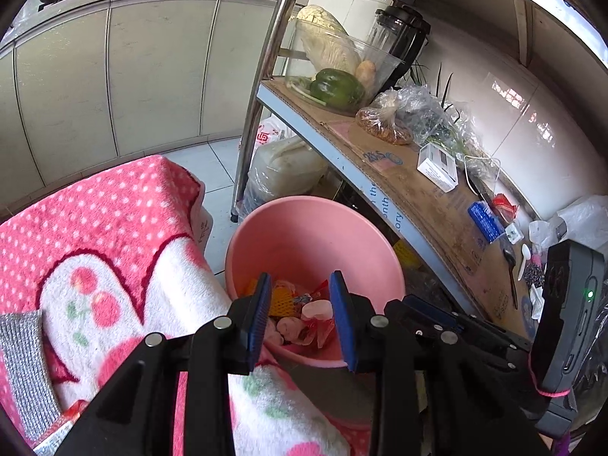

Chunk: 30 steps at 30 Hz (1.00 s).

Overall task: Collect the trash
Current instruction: 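Move both open tools back over the scrubber pad and toothpaste box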

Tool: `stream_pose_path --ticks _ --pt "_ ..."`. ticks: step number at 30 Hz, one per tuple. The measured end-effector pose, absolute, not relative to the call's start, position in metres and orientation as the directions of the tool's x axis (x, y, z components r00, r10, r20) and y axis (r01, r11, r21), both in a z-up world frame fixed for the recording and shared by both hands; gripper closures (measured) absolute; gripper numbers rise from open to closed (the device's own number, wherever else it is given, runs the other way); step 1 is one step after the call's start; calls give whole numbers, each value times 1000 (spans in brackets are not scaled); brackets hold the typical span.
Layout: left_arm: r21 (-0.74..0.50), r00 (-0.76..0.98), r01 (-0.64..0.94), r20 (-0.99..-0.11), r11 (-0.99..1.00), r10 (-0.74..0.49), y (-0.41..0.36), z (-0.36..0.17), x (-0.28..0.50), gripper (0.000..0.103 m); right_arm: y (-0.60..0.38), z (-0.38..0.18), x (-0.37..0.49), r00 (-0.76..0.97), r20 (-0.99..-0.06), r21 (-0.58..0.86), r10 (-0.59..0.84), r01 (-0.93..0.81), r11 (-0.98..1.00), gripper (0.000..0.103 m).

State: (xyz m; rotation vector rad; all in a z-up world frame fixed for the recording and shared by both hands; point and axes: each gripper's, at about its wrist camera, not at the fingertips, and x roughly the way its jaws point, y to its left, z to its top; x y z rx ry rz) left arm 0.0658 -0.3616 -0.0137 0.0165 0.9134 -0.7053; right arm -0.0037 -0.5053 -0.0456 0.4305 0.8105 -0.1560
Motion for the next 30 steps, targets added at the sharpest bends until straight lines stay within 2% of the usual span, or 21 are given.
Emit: stream_pose_path --ticks 9,18,23,30 --pt "-248 445 525 -736 814 -511 -307 0 58 72 -476 -30 -9 692 -719 310 68 231 922 80" --pt "-183 541 398 -745 899 -391 -193 13 68 72 -428 -21 -1 667 -728 315 157 122 941 80" --pt "-141 539 313 -788 939 -298 -134 -4 79 72 -393 -26 7 608 -741 374 284 23 927 80" --pt "-144 441 271 -860 952 -256 -99 -51 88 72 -329 -40 9 472 -773 402 424 -153 903 80"
